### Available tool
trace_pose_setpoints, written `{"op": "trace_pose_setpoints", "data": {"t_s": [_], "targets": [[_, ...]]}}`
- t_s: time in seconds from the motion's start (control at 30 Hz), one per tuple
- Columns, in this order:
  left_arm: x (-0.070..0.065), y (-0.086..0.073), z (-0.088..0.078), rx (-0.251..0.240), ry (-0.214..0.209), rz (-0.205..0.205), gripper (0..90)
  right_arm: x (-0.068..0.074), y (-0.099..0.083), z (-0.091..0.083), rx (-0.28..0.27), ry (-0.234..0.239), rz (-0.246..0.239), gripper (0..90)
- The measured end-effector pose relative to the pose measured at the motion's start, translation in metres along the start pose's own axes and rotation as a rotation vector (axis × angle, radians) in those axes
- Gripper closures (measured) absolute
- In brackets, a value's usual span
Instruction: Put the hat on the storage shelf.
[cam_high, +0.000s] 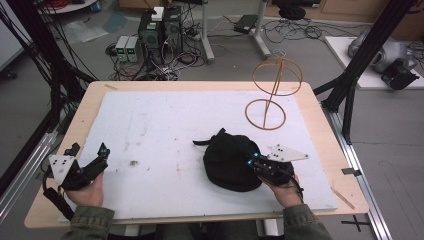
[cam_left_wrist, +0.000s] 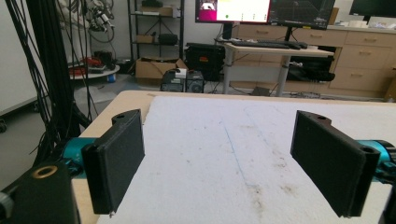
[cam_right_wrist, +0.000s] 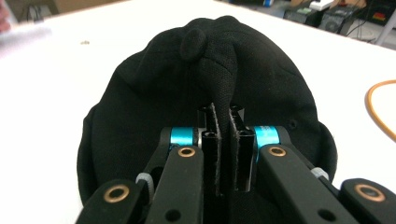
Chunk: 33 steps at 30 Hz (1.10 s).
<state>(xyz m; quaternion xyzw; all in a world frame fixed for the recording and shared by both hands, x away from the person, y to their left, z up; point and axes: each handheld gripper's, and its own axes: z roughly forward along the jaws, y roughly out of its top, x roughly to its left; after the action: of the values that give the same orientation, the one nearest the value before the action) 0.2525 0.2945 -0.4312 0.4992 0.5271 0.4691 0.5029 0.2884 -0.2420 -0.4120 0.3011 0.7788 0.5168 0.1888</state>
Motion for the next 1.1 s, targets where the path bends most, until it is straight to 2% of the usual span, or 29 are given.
{"op": "trace_pose_setpoints", "data": {"t_s": [0.2, 0.37, 0.63, 1.1], "targets": [[0.000, 0.000, 0.000, 0.000, -0.002, 0.000, 17.8, -0.003, 0.006, -0.002, -0.078, -0.015, 0.034, 86.1], [0.000, 0.000, 0.000, 0.001, 0.000, -0.001, 17.8, -0.004, 0.007, -0.004, -0.111, -0.017, 0.048, 86.1], [0.000, 0.000, 0.000, 0.002, -0.004, -0.006, 17.8, -0.005, 0.011, -0.013, -0.214, -0.028, 0.043, 86.1], [0.001, 0.000, 0.000, 0.004, -0.003, -0.019, 17.8, -0.005, 0.023, -0.024, -0.383, -0.078, -0.012, 86.1]]}}
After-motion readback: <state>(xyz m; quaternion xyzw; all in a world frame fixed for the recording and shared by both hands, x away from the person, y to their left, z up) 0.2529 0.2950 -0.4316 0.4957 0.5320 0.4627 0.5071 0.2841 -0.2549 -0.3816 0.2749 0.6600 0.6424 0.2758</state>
